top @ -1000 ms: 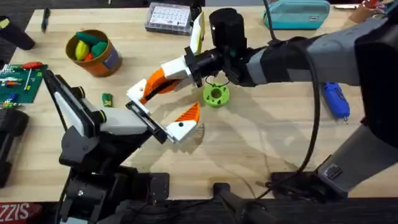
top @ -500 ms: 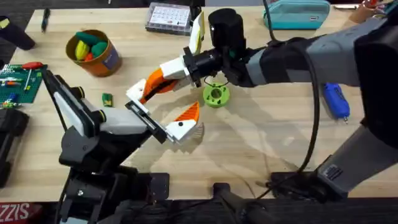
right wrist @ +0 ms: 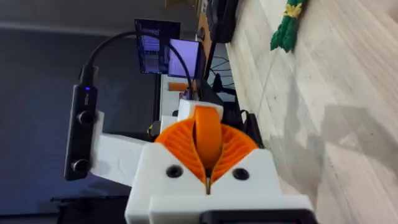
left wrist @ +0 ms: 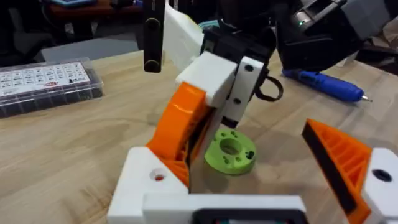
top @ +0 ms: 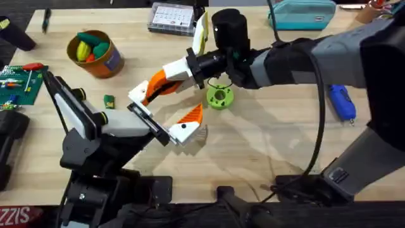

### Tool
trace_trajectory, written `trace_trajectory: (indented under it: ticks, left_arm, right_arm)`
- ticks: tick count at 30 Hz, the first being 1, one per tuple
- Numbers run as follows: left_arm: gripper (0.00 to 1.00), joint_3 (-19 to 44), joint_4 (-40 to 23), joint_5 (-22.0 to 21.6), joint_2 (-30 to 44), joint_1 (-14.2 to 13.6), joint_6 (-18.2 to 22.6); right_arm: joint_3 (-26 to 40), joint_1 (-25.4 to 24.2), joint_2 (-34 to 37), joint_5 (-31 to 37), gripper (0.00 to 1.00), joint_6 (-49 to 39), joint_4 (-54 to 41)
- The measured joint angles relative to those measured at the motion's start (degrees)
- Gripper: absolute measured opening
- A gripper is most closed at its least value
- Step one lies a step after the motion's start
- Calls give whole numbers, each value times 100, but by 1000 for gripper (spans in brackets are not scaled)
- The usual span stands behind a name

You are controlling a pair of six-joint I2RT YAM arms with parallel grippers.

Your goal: Pick up the gripper from the table and insert it into the empty holder that is missing its gripper. Then pick up a screw, insert it into the mounting hole, and use the screwdriver to tighten it. Finally, clean up the table by picking up the vegetable and placing it into the bucket.

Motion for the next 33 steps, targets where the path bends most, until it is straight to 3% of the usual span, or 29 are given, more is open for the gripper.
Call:
trace_trajectory:
  ticks: [17, 18, 22, 33]
  left_arm:
    - [985, 0, 0, 31, 0, 0, 2]
    - [985, 0, 2, 64, 0, 0, 10]
    - [985, 0, 2, 91, 0, -3, 49]
    - [985, 2, 5, 145, -2, -27, 76]
  right_arm:
    - [0, -25, 0, -75, 14, -1, 0]
    - [0, -35, 0, -83, 103, 0, -14]
    - [0, -35, 57, -83, 212, -4, -26]
    - [0, -71, 76, -155, 233, -7, 60]
